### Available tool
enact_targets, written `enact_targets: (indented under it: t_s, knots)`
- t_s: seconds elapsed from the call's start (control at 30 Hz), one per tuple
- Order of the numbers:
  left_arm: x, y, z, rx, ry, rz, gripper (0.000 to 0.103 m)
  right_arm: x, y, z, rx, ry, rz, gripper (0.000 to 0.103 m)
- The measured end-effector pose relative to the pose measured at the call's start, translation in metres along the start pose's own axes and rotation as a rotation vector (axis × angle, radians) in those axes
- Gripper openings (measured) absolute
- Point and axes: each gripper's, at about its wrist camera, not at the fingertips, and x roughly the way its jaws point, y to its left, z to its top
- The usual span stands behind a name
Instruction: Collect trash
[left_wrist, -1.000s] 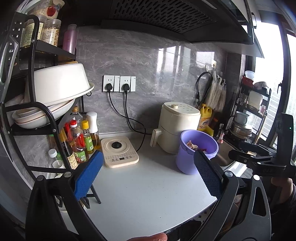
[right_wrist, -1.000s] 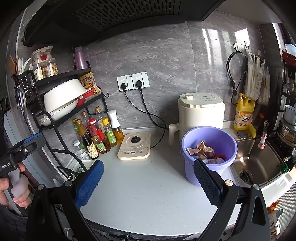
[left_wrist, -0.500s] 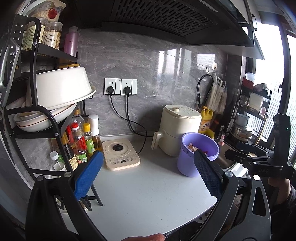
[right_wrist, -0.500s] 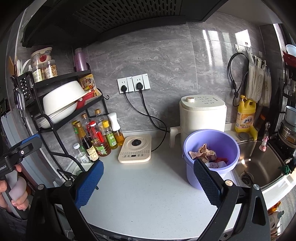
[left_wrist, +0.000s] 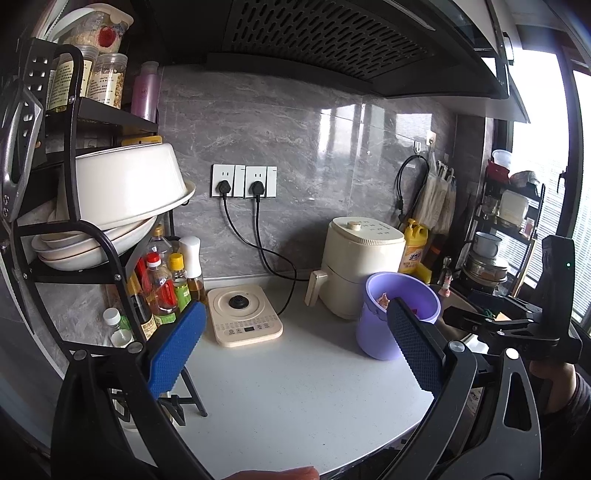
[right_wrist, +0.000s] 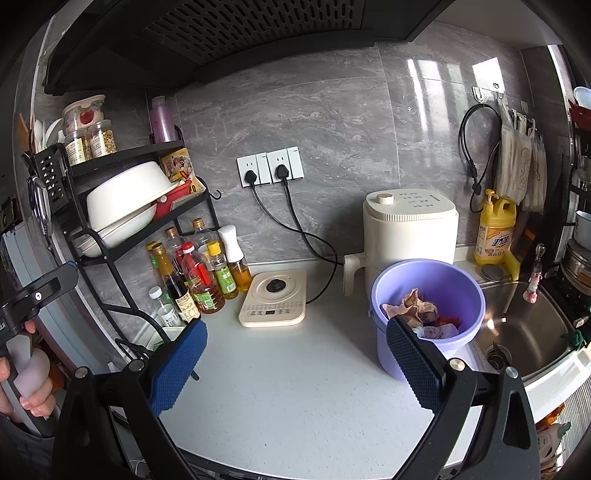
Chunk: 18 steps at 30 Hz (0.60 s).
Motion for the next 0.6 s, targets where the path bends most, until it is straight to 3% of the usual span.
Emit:
enact_targets:
  t_s: [0.6]
  knots:
    - [0.0087,-0.0002,-0.0065,-0.019,0.012,0.025,0.097,0.0076,-0.0028,-0.0041,-0.003,0.022,0.0,0.095]
